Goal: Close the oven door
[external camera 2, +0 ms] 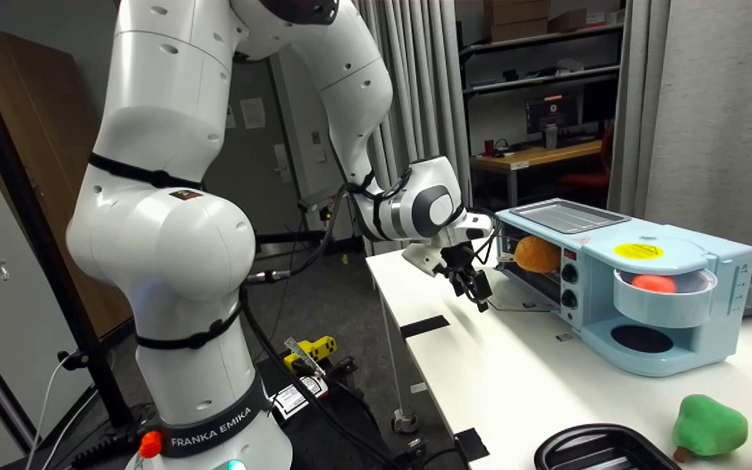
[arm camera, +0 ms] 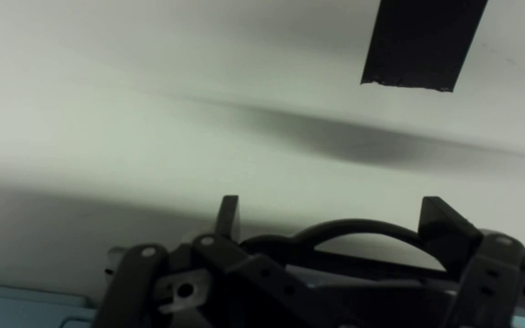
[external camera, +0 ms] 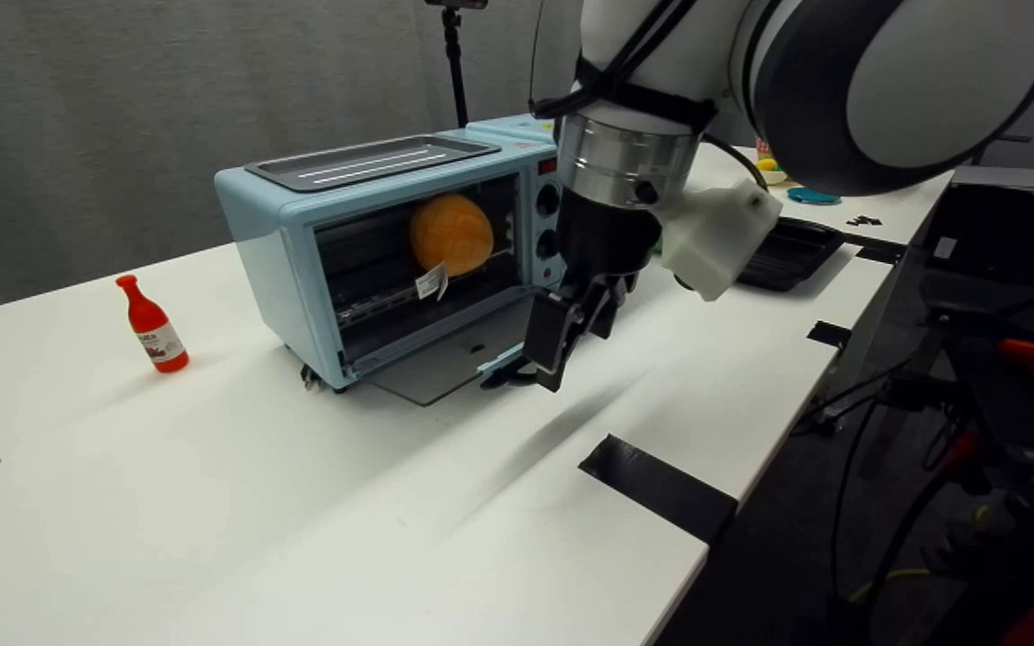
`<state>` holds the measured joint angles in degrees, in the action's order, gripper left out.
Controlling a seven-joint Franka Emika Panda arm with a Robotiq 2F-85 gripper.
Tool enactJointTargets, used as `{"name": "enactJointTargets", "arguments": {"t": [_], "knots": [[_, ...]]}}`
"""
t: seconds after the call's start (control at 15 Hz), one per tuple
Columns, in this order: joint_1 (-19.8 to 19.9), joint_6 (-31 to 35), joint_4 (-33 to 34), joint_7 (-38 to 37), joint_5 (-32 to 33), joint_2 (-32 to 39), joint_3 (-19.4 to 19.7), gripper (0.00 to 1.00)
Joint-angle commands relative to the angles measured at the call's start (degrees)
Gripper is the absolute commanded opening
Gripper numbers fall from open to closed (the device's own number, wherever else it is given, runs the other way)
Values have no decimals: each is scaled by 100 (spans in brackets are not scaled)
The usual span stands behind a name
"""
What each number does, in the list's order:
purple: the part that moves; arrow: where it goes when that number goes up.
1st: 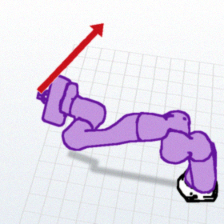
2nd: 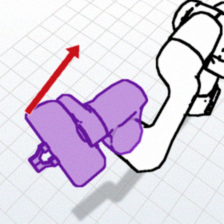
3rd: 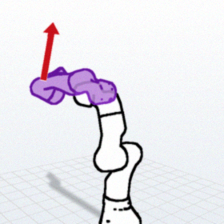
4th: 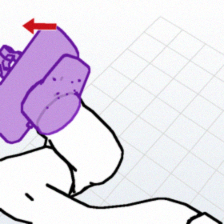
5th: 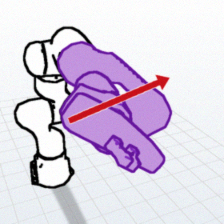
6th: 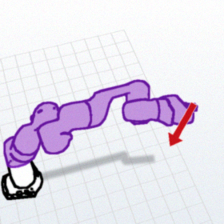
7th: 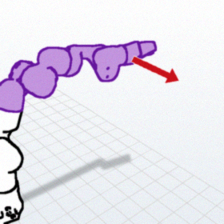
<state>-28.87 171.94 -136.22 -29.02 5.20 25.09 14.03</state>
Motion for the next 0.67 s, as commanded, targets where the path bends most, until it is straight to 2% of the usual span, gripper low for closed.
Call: {"name": "enactJointTargets", "arguments": {"t": [0.0, 0.6], "knots": [[-244, 16, 94, -9, 130, -165, 227, 100], [-452, -32, 185, -73, 452, -427, 507, 100]]}}
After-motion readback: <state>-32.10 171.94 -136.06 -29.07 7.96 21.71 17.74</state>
